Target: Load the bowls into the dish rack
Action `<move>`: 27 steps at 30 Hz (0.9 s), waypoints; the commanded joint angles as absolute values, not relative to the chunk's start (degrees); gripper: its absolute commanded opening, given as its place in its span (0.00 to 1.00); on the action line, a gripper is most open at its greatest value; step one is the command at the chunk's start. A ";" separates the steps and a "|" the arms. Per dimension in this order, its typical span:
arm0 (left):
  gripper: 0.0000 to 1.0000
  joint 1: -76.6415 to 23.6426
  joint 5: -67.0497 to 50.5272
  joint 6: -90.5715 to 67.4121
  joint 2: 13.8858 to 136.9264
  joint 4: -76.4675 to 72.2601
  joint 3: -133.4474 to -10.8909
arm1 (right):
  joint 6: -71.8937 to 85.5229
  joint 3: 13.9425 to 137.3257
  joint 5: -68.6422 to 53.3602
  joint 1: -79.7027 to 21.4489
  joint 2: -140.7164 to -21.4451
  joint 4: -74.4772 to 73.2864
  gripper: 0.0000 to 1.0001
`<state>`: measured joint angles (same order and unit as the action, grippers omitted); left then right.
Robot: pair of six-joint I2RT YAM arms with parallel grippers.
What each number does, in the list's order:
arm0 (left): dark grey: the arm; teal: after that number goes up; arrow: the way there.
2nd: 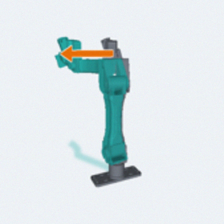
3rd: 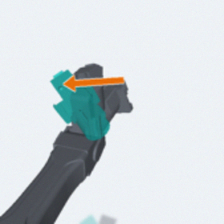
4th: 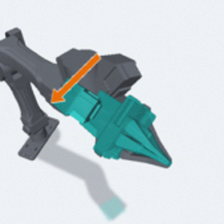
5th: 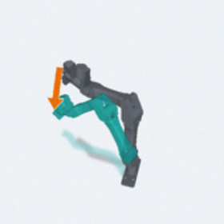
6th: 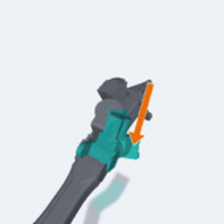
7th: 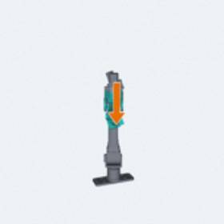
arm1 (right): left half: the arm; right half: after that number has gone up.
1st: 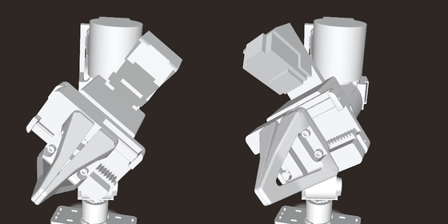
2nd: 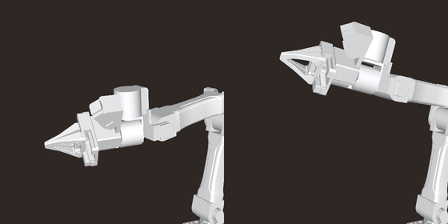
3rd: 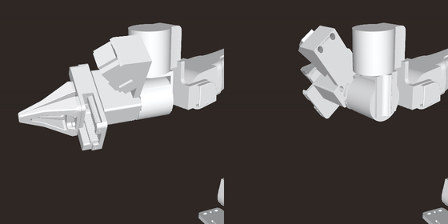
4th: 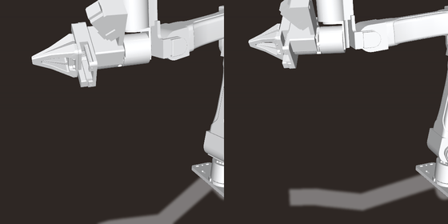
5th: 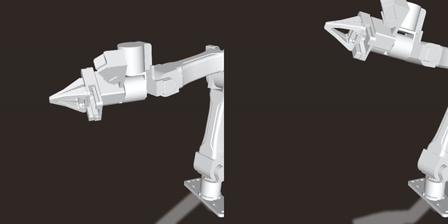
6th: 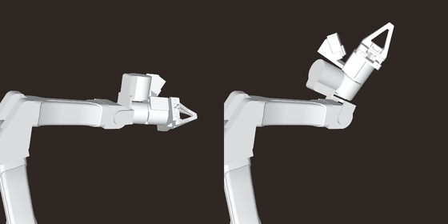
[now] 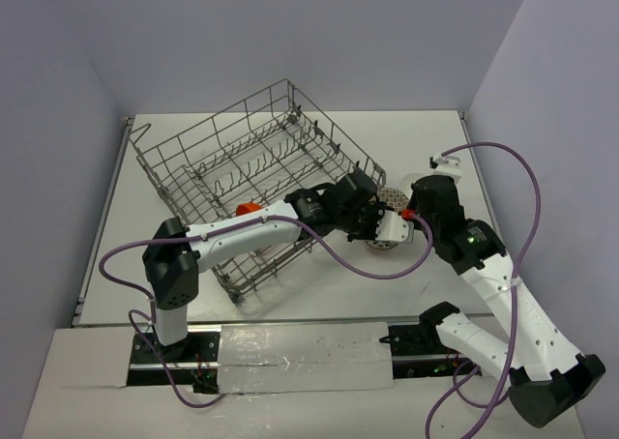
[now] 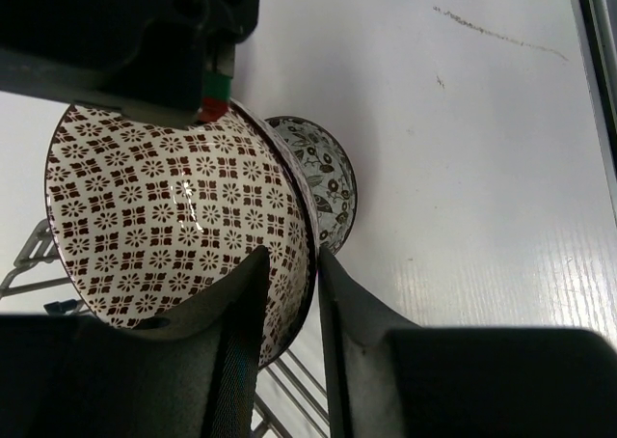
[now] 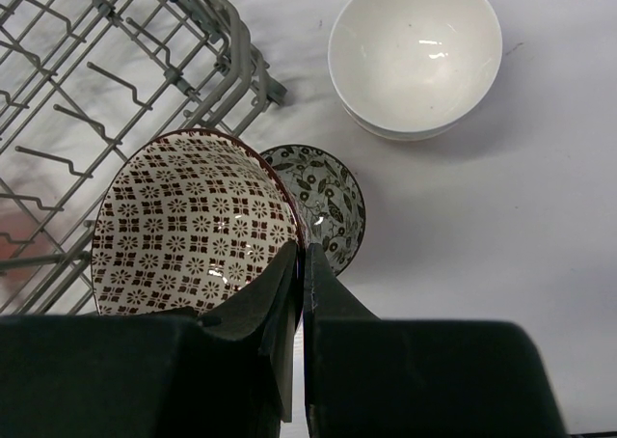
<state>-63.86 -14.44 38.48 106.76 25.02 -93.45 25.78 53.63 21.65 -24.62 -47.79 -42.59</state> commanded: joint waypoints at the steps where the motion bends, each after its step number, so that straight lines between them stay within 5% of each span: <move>1: 0.33 -64.16 -14.24 39.73 106.44 24.79 -96.33 | 25.84 54.14 22.94 -25.14 -47.28 -37.79 0.00; 7: 0.22 -64.16 -14.77 40.17 106.35 25.22 -96.24 | 25.66 53.96 23.11 -25.22 -47.28 -37.71 0.00; 12: 0.01 -64.25 -16.34 41.04 105.82 25.66 -96.59 | 25.32 53.79 22.50 -25.31 -47.20 -37.53 0.00; 15: 0.00 -64.16 -17.40 41.31 105.47 26.10 -96.94 | 24.79 54.40 22.68 -25.22 -46.15 -37.71 0.00; 18: 0.00 -64.16 -18.63 41.31 104.86 26.10 -97.03 | 24.00 55.02 22.41 -25.22 -44.31 -37.53 0.20; 21: 0.00 -64.16 -19.51 41.13 103.98 26.02 -97.21 | 23.38 55.46 21.71 -25.22 -41.94 -36.83 0.60; 27: 0.00 -64.16 -20.48 38.42 100.90 23.74 -96.15 | 22.76 59.22 21.80 -25.22 -37.80 -36.82 0.97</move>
